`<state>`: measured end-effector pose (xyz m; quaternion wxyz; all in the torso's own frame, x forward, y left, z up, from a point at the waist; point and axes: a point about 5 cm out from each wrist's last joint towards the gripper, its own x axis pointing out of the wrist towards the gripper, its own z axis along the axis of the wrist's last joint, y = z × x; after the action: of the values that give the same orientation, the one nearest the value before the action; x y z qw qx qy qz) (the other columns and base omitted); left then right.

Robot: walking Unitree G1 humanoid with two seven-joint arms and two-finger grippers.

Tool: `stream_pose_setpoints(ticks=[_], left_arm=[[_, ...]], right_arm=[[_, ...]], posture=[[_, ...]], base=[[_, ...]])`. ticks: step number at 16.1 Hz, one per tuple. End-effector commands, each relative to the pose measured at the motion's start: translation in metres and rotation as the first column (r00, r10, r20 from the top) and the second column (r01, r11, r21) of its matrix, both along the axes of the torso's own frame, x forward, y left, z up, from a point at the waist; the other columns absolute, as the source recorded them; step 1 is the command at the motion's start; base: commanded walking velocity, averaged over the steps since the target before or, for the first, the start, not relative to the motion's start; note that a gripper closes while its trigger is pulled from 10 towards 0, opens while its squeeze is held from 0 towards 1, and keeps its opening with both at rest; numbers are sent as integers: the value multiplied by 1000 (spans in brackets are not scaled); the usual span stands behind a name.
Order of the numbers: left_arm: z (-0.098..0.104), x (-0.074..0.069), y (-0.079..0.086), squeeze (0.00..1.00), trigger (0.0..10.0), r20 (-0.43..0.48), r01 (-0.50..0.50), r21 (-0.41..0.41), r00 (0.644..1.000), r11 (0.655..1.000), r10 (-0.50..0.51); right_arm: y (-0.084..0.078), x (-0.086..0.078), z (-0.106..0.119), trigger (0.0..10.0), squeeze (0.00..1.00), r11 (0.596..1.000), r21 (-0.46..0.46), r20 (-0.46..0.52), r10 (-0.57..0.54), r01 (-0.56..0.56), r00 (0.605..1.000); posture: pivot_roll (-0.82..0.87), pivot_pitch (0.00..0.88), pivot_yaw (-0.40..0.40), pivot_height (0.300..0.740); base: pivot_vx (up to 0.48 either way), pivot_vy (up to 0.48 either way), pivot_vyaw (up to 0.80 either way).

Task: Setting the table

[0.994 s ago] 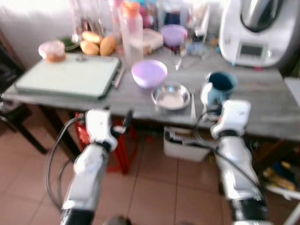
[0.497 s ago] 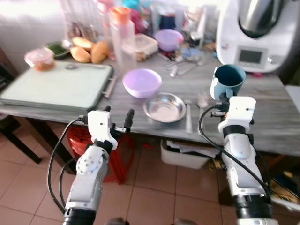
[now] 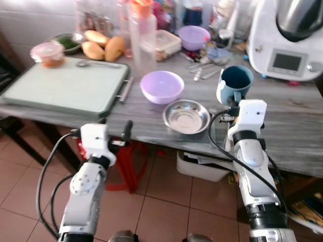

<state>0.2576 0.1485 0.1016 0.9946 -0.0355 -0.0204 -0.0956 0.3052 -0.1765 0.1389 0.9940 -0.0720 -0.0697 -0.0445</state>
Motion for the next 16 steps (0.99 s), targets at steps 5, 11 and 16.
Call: stream_pose_setpoints(ticks=[5, 11, 16], left_arm=[[7, -14, 15, 0, 10000, -15, -25, 59, 1000, 998, 26], [17, -32, 23, 0, 10000, -44, 12, 98, 999, 995, -7], [25, -38, 30, 0, 10000, -61, 34, 122, 998, 992, -26]], right_arm=[[-14, 12, 8, 10000, 0, 1000, 16, 15, 9, -9, 1000], [-18, 27, 19, 10000, 0, 998, 32, 52, 53, -54, 997], [-7, 38, 29, 10000, 0, 993, 31, 97, 108, -112, 989]], posture=[[48, 34, 30, 740], [117, 116, 71, 740], [159, 150, 105, 740]], base=[[0, 0, 0], [0, 0, 0], [150, 0, 0]])
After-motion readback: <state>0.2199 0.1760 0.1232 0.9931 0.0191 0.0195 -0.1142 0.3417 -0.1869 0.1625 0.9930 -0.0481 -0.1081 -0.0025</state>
